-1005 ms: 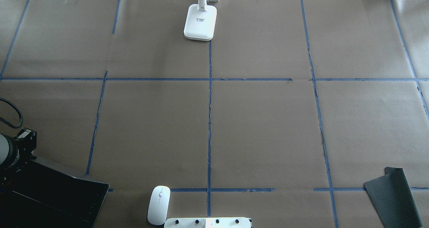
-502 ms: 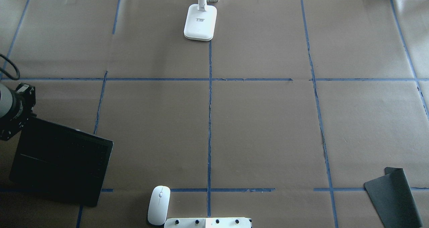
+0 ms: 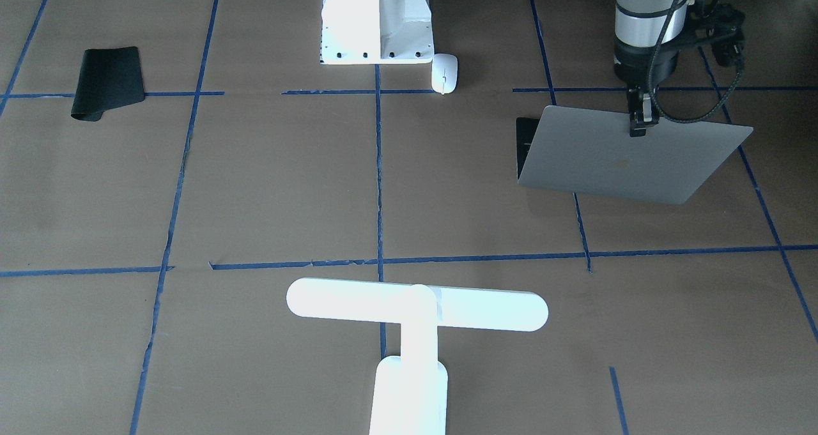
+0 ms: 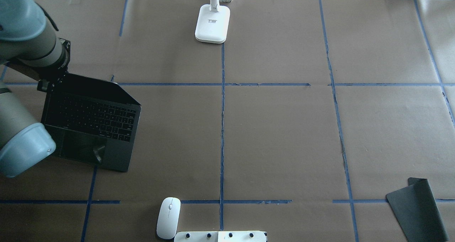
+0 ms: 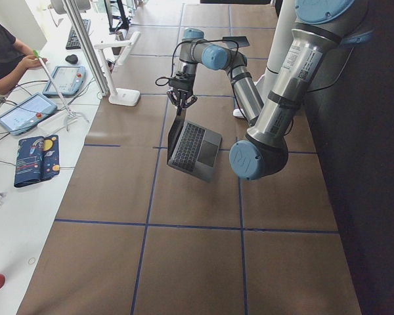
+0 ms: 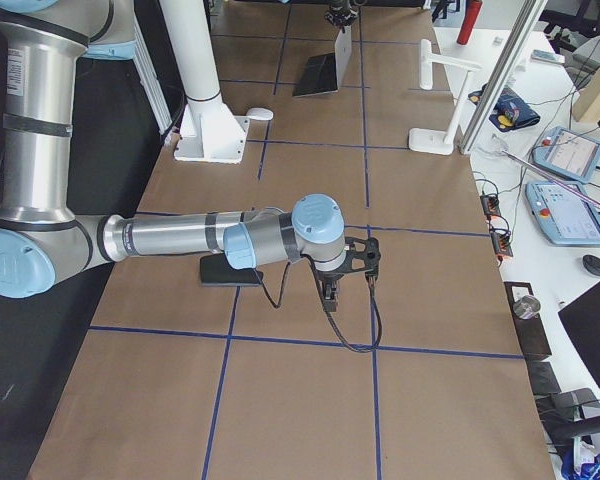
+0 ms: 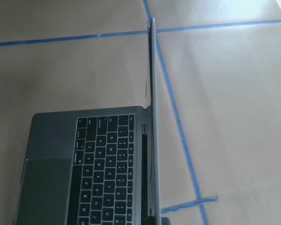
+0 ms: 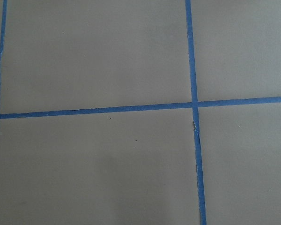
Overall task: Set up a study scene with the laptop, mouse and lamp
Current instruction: 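Lift and carry the laptop with the left gripper toward the lamp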
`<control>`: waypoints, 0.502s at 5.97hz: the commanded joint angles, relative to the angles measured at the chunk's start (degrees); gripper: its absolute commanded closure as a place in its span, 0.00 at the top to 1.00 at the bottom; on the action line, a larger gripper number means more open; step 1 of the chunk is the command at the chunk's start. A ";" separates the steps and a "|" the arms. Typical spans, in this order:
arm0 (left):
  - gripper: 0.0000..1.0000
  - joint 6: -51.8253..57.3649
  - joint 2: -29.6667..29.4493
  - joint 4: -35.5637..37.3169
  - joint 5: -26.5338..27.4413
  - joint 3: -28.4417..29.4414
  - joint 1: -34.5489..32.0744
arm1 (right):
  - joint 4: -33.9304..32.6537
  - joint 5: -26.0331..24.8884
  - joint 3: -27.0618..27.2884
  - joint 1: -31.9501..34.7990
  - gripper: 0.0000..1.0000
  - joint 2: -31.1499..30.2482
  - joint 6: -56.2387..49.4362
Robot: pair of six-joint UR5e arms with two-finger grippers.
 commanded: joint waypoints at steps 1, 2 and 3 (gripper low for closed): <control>0.00 -0.77 -9.05 -0.25 -0.52 8.80 0.23 | 0.00 0.00 -0.06 0.00 1.00 -0.10 0.00; 0.00 -4.26 -12.83 -0.77 -0.53 12.93 1.54 | 0.09 0.00 0.11 0.00 1.00 -0.36 0.00; 0.00 -7.25 -17.74 -0.78 -0.53 17.41 3.55 | 0.09 0.09 0.03 0.00 1.00 -0.36 0.00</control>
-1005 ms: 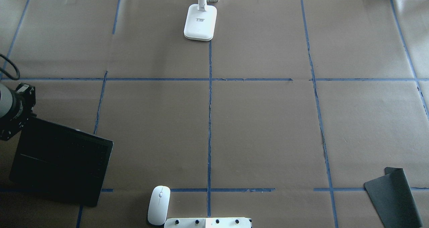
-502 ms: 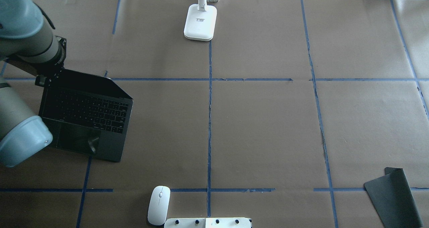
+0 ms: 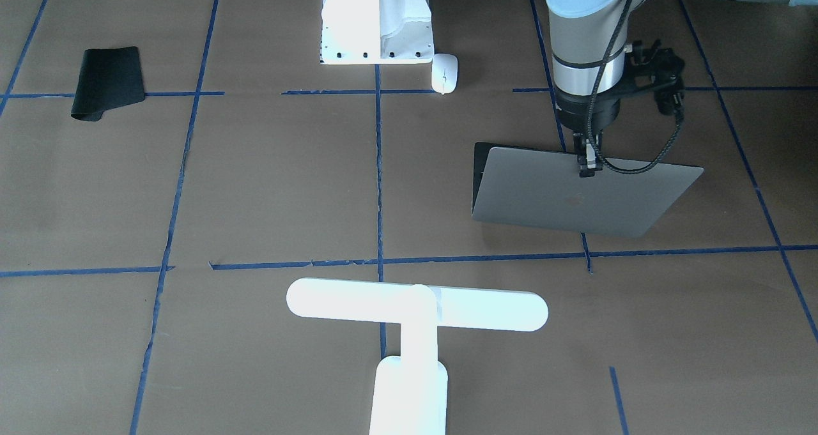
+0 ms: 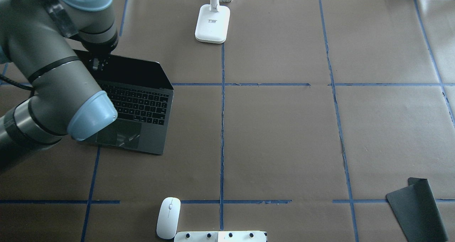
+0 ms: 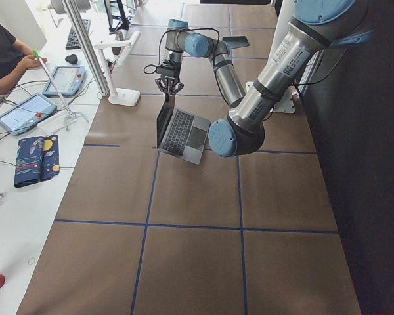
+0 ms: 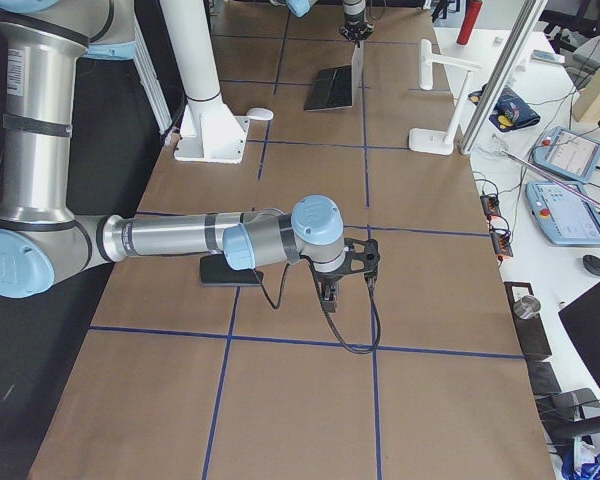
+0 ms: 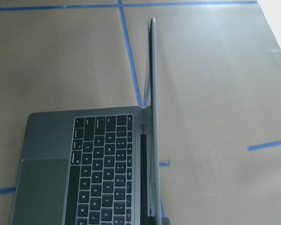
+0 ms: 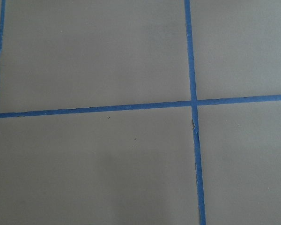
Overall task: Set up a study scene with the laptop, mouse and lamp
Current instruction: 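Lift and carry the laptop with the left gripper toward the lamp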
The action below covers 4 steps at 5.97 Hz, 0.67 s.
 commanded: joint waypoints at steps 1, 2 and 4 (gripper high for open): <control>0.00 -6.19 -8.44 -0.13 -0.12 7.27 3.05 | 0.02 0.06 -0.01 0.00 1.00 -0.07 0.00; 0.00 -8.92 -11.78 -0.22 -0.12 10.09 4.37 | -0.06 -0.02 -0.09 0.00 1.00 -0.07 0.00; 0.00 -12.97 -19.26 -3.44 -0.38 20.08 5.69 | -0.06 0.06 -0.09 0.00 1.00 -0.16 0.00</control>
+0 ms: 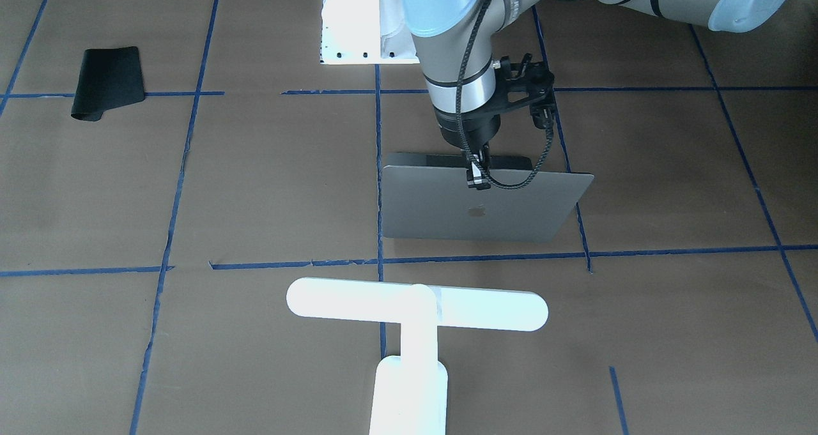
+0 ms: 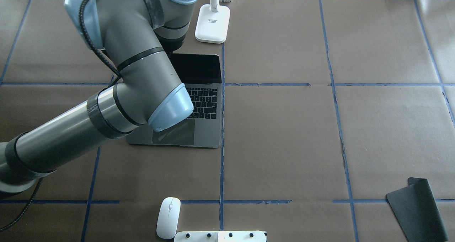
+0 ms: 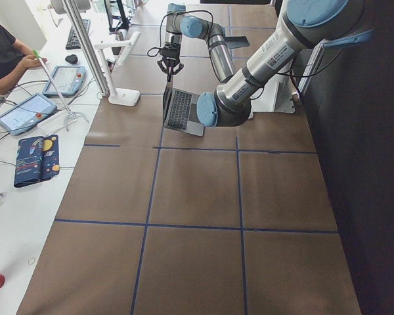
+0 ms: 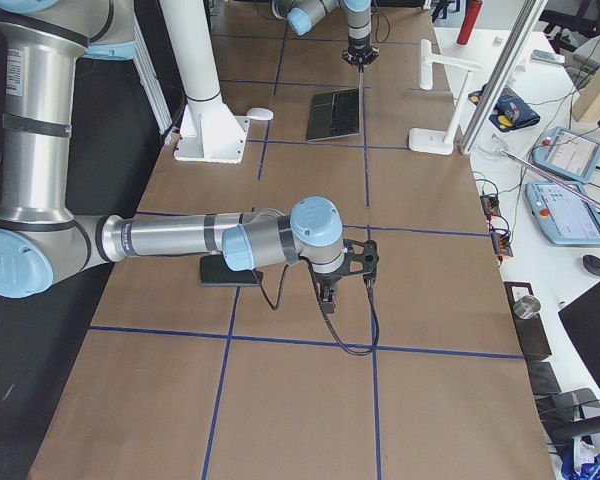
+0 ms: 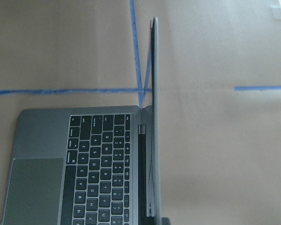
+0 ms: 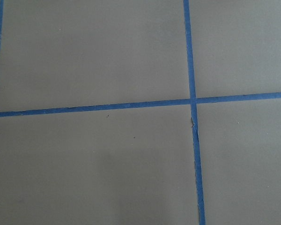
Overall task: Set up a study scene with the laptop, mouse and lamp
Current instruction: 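Lift and carry the laptop with the left gripper toward the lamp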
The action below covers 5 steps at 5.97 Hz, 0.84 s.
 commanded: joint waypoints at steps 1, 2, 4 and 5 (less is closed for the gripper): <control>0.00 -2.52 -4.04 -3.94 -0.06 6.58 1.21 | -0.01 0.02 -0.10 0.00 1.00 -0.03 0.00; 0.00 -2.53 -4.22 -5.44 -0.06 7.64 1.22 | -0.01 -0.07 -0.10 0.00 1.00 -0.03 0.00; 0.00 -4.80 -7.55 -8.61 -0.06 14.12 1.22 | -0.01 0.02 -0.01 0.00 1.00 -0.03 0.00; 0.00 -7.16 -7.91 -8.62 -0.06 14.67 1.30 | -0.01 0.02 -0.01 0.00 1.00 0.06 0.00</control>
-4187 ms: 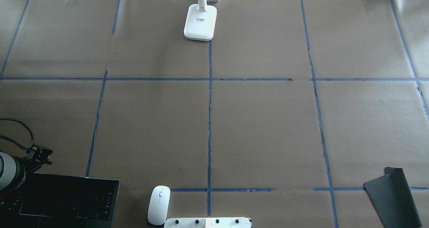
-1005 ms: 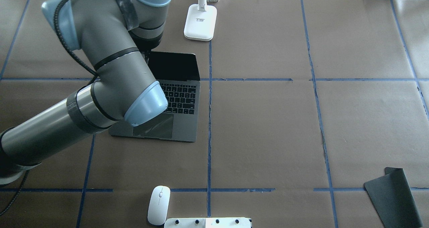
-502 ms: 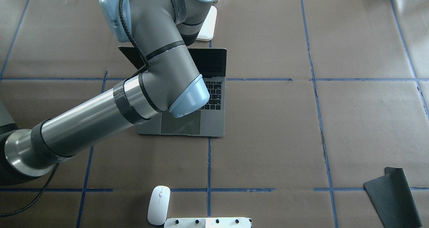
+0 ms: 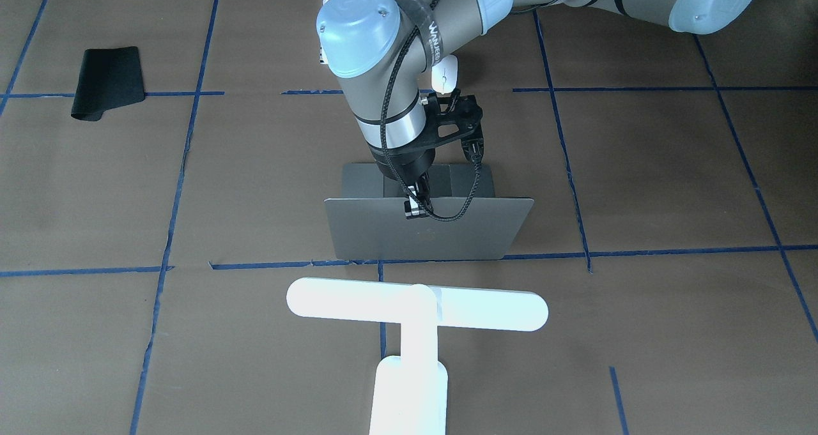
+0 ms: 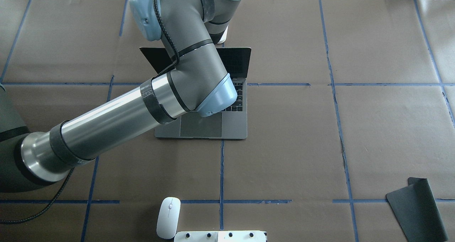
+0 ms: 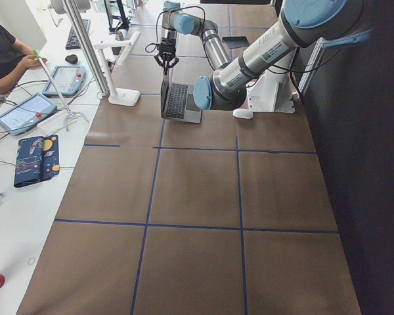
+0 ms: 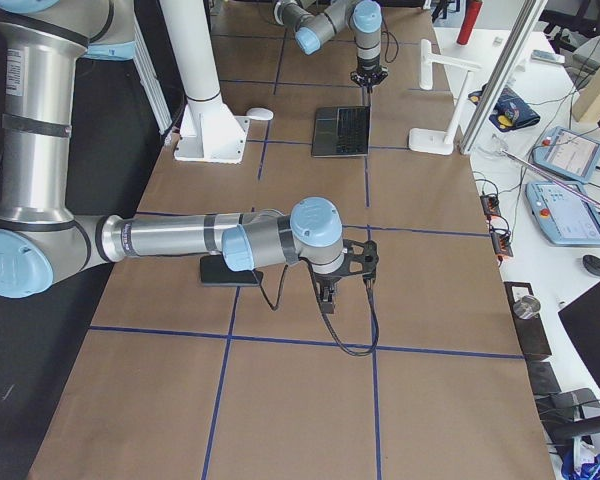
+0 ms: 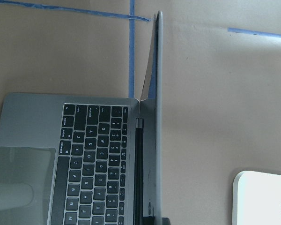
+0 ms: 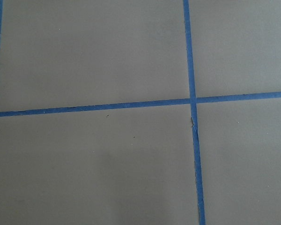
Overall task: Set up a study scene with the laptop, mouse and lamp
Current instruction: 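Lift and carry the laptop with the left gripper toward the lamp, then lower the laptop onto the table in front of the lamp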
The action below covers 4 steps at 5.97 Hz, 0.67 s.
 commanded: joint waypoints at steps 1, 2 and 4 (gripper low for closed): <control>0.00 -3.82 -0.88 -0.44 -0.09 1.33 0.06 | 0.00 0.00 0.01 0.00 1.00 0.07 0.00; 0.00 -4.88 -0.79 -0.01 0.00 1.68 0.75 | 0.00 0.00 -0.08 0.00 1.00 0.07 0.00; 0.00 -5.68 -0.88 0.00 -0.09 1.68 0.93 | 0.00 0.00 -0.08 0.00 1.00 0.07 0.00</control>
